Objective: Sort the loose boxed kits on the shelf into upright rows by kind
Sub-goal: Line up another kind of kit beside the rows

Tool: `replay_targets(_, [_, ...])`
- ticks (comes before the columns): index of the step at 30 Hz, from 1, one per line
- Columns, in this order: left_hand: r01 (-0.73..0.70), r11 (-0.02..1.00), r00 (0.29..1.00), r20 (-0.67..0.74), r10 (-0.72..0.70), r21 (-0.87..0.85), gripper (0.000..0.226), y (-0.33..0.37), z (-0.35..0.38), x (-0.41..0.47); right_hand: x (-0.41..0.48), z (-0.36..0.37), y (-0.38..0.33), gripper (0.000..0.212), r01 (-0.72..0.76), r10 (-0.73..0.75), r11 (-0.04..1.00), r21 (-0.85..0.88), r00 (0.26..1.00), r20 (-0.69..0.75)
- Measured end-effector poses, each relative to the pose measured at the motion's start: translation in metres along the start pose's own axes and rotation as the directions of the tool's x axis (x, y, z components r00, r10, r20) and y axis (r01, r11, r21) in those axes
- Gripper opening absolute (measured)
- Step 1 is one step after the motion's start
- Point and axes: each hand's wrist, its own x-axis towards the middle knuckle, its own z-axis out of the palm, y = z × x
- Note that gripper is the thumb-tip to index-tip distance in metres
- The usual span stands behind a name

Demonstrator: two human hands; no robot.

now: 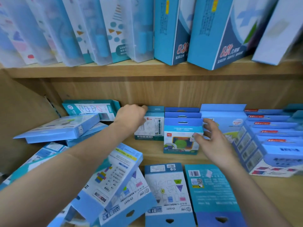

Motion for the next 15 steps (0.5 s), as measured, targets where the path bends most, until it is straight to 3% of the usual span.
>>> replay_targets(4, [0.019, 0.999, 0.999, -0.025, -0.020, -0.037, 0.031, 0.000, -0.004, -0.007, -0.010, -0.001, -0.001, 0.062, -0.001, 0.001, 0.998, -0.071, 1.000, 0.000])
replay_targets(8, [-0.005, 0.987, 0.995, -0.098, -0.011, -0.159, 0.026, 0.003, -0.023, -0.019, -0.034, -0.021, -0.001, 0.054, 0.096, -0.087, 0.983, -0.160, 0.994, 0.059])
replay_targets(11, [-0.178, 0.934, 0.979, -0.150, 0.137, -0.310, 0.027, 0.021, -0.046, -0.047, -0.058, -0.047, 0.003, 0.049, 0.195, -0.117, 0.922, -0.336, 0.964, 0.238])
replay_targets(15, [-0.409, 0.849, 0.912, -0.122, 0.391, -0.335, 0.021, 0.055, -0.068, -0.089, -0.095, -0.068, 0.014, 0.070, 0.260, -0.079, 0.851, -0.456, 0.923, 0.377])
